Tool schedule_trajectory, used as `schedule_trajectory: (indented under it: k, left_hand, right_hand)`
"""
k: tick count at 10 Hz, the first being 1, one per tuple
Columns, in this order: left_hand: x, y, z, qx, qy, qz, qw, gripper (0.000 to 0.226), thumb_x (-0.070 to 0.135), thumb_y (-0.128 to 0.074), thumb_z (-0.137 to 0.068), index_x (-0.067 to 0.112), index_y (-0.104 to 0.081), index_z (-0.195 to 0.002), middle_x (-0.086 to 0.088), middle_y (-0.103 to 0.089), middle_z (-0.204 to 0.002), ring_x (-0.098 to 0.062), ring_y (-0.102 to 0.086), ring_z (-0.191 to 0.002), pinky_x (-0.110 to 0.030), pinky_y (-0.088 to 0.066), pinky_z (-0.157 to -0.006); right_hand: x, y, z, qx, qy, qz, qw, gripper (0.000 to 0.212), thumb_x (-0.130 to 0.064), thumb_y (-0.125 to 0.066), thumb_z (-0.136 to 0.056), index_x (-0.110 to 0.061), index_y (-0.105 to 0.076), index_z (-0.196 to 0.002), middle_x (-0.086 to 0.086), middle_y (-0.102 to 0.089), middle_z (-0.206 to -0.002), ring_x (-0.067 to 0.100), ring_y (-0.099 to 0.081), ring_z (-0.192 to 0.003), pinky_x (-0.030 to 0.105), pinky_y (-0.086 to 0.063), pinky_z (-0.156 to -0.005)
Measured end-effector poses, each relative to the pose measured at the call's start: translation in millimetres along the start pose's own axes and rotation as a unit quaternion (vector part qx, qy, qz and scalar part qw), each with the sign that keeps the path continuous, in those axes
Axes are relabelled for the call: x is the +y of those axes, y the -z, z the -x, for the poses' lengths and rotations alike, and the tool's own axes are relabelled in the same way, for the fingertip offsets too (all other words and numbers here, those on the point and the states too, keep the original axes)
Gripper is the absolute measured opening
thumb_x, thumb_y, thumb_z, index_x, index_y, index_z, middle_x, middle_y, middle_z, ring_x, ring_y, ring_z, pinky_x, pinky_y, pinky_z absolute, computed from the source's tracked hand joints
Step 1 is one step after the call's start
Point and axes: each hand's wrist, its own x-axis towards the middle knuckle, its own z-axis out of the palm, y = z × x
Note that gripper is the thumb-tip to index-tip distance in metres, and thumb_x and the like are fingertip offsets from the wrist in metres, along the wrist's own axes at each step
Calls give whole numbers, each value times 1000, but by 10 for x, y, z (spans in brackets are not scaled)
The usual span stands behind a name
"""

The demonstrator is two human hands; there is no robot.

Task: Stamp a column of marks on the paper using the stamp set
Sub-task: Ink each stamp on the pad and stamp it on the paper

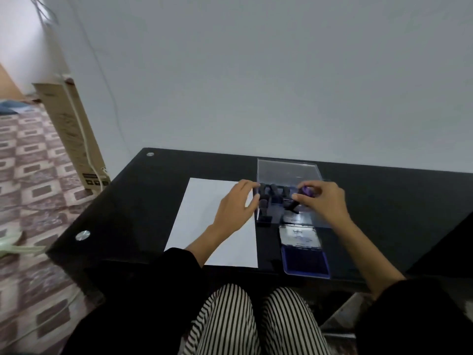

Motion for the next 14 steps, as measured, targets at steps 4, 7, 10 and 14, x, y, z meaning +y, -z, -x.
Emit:
schedule_trajectory:
  k: [4,7,10,14]
  left_hand:
    - [-931,-112,-329,-153,183,-95,966,59,44,-47,-94,16,-33,-143,-2,-30,-152,-19,-29,-139,-31,-27,-111]
    - [-1184,-451,-248,-217,154,-201,943,80,65,-34,-89,18,-12,-150,-1,-4,-159,-19,1,-147,-42,2,-117]
    - [-1219,-487,-204,-211,139,-218,943,80,64,-30,-90,17,-9,-151,-1,-1,-159,-18,4,-147,-40,6,-117]
    - [-1218,-486,-197,-209,137,-219,943,79,64,-30,-90,17,-9,-150,-1,-2,-159,-17,3,-147,-40,5,-117]
  right_hand:
    - [-285,-966,-1175,-144,41,21,988,15,-12,-68,-84,-8,-70,-99,9,-62,-86,18,-61,-65,23,-58,-67]
    - [-110,-1410,-1376,-169,107,210,957,19,-19,-64,-86,-10,-73,-101,4,-62,-83,11,-52,-78,18,-37,-68]
    - [-51,-1508,-1389,-170,113,258,944,19,-16,-62,-87,-8,-74,-100,6,-69,-93,22,-58,-83,22,-39,-70]
    - [-77,-1563,-1354,-166,97,269,944,19,-13,-63,-85,-7,-73,-100,8,-71,-103,25,-64,-94,26,-48,-76]
